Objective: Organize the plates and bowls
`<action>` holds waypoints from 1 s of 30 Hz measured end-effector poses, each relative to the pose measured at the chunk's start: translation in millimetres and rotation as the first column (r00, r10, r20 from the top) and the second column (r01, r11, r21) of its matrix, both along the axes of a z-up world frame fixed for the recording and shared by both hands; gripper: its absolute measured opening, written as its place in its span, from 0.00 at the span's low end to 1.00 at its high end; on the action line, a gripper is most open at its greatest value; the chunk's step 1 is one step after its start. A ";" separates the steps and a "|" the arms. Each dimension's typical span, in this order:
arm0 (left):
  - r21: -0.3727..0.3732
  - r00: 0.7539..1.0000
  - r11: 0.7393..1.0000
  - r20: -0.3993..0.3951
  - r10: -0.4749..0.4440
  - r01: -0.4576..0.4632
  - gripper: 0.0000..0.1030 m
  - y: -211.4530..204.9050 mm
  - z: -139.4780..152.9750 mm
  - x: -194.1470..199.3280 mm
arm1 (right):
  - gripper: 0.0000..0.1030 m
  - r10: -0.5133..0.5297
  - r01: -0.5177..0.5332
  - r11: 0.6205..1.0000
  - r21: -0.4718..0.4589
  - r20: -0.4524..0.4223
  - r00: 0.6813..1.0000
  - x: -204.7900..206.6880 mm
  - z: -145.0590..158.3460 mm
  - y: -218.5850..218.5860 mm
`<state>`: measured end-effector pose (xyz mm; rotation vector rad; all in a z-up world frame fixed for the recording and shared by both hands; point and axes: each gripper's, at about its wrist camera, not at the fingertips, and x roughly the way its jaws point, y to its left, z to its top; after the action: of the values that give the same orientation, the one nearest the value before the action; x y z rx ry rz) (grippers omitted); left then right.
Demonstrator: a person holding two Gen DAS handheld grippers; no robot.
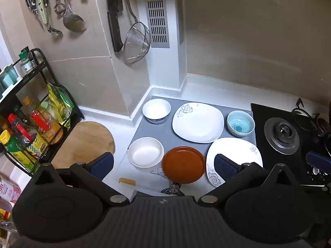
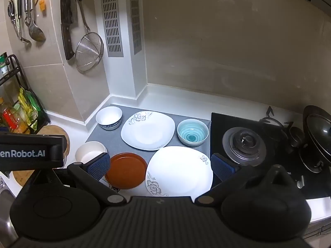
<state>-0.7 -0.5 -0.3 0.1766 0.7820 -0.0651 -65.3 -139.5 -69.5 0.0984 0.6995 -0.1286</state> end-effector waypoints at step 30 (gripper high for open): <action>0.011 0.999 0.999 -0.025 -0.030 0.031 1.00 -16.1 -2.1 1.1 | 1.00 -0.011 0.012 0.999 0.040 -0.040 0.999 7.2 -1.0 -5.4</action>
<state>0.4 -16.5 -2.4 0.1992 0.8044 -0.0916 -58.2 -144.9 -70.6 0.1385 0.7411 -0.1277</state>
